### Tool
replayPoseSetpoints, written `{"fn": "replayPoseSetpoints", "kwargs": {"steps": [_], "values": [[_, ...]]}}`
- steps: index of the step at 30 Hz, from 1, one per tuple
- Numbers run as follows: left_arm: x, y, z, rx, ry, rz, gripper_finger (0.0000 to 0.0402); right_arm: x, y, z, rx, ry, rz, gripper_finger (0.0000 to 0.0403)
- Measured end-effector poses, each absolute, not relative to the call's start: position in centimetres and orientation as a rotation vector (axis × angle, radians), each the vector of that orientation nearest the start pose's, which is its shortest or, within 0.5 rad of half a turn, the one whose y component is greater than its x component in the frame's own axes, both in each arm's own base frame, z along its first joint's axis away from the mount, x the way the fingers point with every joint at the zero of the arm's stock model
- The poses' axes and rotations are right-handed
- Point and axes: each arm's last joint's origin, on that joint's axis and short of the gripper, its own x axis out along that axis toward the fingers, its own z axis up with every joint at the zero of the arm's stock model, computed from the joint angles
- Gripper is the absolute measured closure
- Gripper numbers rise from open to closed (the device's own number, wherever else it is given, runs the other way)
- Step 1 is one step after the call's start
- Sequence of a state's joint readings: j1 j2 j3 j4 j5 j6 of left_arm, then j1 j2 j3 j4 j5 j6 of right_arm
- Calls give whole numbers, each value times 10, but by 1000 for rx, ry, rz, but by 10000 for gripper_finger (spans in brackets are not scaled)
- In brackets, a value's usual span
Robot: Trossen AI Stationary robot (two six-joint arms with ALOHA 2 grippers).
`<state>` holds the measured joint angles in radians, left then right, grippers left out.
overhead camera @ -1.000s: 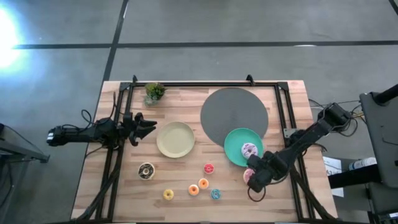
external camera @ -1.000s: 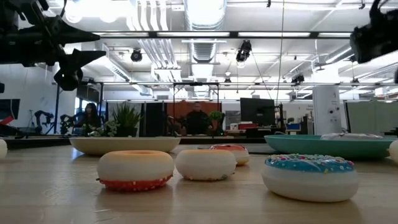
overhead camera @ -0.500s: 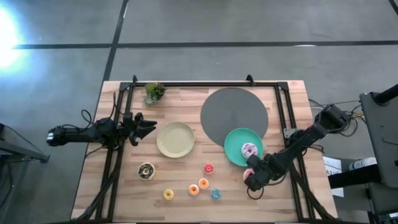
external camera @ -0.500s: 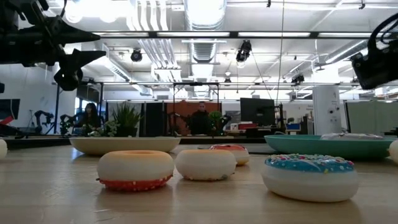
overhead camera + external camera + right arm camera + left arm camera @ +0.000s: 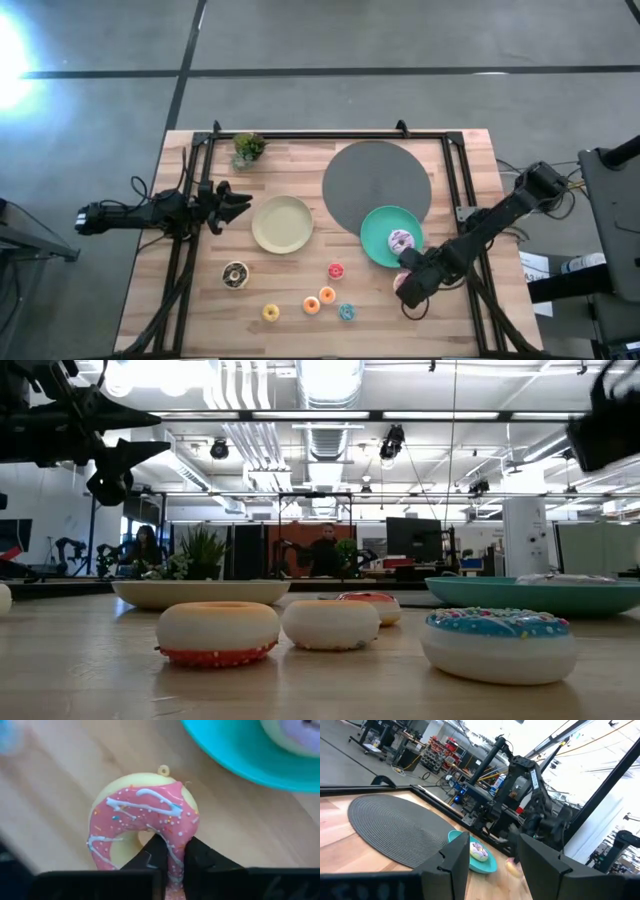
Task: Pick & Place donuts
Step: Put the large pink donut on the green plate
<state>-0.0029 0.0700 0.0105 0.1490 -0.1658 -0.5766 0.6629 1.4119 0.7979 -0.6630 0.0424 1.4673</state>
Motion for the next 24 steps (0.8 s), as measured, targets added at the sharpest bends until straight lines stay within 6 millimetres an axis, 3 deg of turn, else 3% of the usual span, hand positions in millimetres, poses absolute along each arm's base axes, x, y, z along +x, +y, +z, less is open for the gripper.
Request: {"fn": "replayPoseSetpoints", "kwargs": {"steps": [2,6,14,17,24], "values": [[101,4,176,-582,-134,133,260,192,139,194,806,1222,-459,384],[101,4,176,-583,-134,133,260,205,100,210,789,1065,-625,370],[101,4,176,-585,-134,132,260,237,9,197,690,1079,-763,365],[101,4,176,-593,-135,132,260,241,-6,190,669,1130,-750,365],[101,4,176,-594,-135,132,260,246,-11,176,667,1210,-719,351]]}}
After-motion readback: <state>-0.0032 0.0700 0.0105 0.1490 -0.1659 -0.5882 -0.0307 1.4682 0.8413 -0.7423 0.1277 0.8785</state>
